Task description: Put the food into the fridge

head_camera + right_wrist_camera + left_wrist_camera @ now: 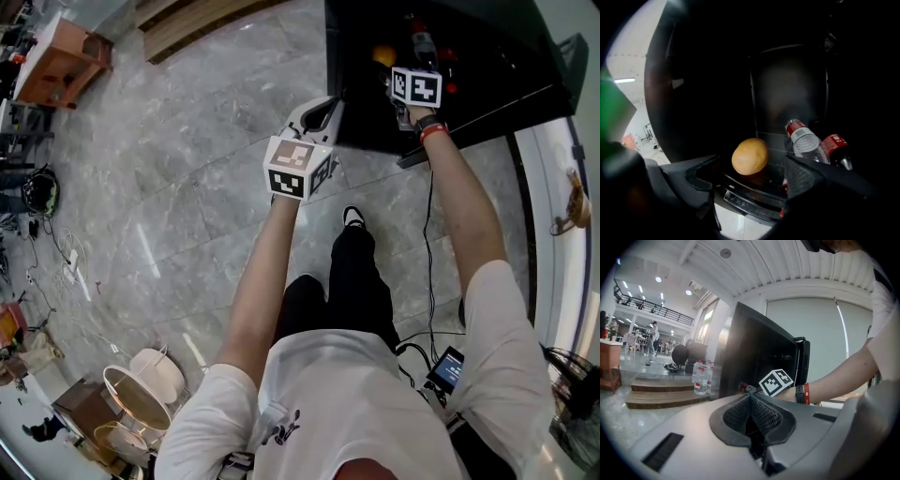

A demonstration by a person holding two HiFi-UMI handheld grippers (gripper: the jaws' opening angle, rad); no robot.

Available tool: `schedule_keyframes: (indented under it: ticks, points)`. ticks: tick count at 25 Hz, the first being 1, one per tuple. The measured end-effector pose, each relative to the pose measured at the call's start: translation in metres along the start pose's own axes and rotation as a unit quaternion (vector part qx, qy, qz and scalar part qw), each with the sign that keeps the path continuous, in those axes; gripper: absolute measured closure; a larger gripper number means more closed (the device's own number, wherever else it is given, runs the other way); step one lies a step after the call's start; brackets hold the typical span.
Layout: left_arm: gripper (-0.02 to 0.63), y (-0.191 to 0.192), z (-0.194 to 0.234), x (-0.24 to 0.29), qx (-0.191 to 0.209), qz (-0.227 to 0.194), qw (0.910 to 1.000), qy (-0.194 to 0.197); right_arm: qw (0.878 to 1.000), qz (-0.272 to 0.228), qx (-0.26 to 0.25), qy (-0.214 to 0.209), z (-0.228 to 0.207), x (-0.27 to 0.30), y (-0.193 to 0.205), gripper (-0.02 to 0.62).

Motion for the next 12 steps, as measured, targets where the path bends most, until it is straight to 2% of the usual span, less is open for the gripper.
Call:
schedule_keyframes:
  ticks: [12]
  points:
    - [0.588, -0.043, -0.035, -0.032, -0.010, 0.020, 0.9997, 0.004, 1.000, -0.007, 0.026, 0.009, 0.024, -0.090, -0.031, 0.164]
Point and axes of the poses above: the fingertips, and each gripper's own axes: x forward along the fingers, z to its left, y out of its underside, the point moved 8 cm from there along -x, backward along the fingers, and after that the axes turned 15 degrees about -z, right-handed, at the moved point
